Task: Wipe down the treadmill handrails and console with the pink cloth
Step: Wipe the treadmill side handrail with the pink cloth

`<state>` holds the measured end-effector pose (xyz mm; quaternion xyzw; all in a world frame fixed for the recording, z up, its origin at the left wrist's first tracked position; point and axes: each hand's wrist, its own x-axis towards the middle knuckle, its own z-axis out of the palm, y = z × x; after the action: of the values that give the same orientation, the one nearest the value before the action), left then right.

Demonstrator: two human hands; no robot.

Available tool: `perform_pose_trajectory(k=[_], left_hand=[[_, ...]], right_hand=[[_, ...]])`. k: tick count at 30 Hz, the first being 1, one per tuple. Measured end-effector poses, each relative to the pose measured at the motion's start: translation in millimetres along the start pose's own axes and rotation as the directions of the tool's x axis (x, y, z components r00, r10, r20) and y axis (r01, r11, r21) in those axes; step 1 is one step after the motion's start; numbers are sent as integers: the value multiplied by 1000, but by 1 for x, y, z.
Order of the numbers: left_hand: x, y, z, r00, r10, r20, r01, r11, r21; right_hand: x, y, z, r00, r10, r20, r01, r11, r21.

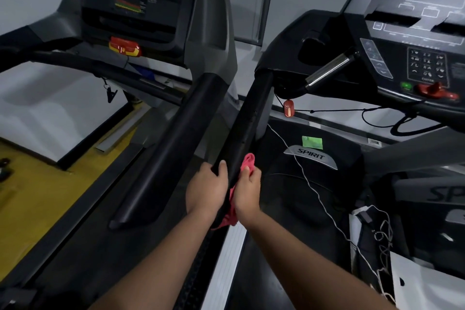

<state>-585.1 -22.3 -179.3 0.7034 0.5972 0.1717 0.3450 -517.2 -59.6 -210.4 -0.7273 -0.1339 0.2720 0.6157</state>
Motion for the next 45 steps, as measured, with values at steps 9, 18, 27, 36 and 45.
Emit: perform_pose_trajectory(k=[9, 18, 27, 36, 45], left_hand=[[5, -5, 0, 998, -47, 30, 49, 996, -77], [9, -6, -1, 992, -118, 34, 121, 983, -141], [11, -9, 1, 983, -163, 81, 176, 966, -191], [11, -8, -2, 974, -201, 104, 220, 948, -229], [10, -6, -3, 987, -145, 74, 162, 927, -339]], right_hand=[[27, -9, 6, 784, 500, 368, -617, 693, 372], [16, -3, -2, 667, 554, 499, -728, 627, 276], [51, -18, 5, 751, 542, 377, -660, 645, 386], [33, -10, 6, 699, 586, 410, -706, 654, 270], [14, -30, -16, 783, 539, 309, -594, 797, 114]])
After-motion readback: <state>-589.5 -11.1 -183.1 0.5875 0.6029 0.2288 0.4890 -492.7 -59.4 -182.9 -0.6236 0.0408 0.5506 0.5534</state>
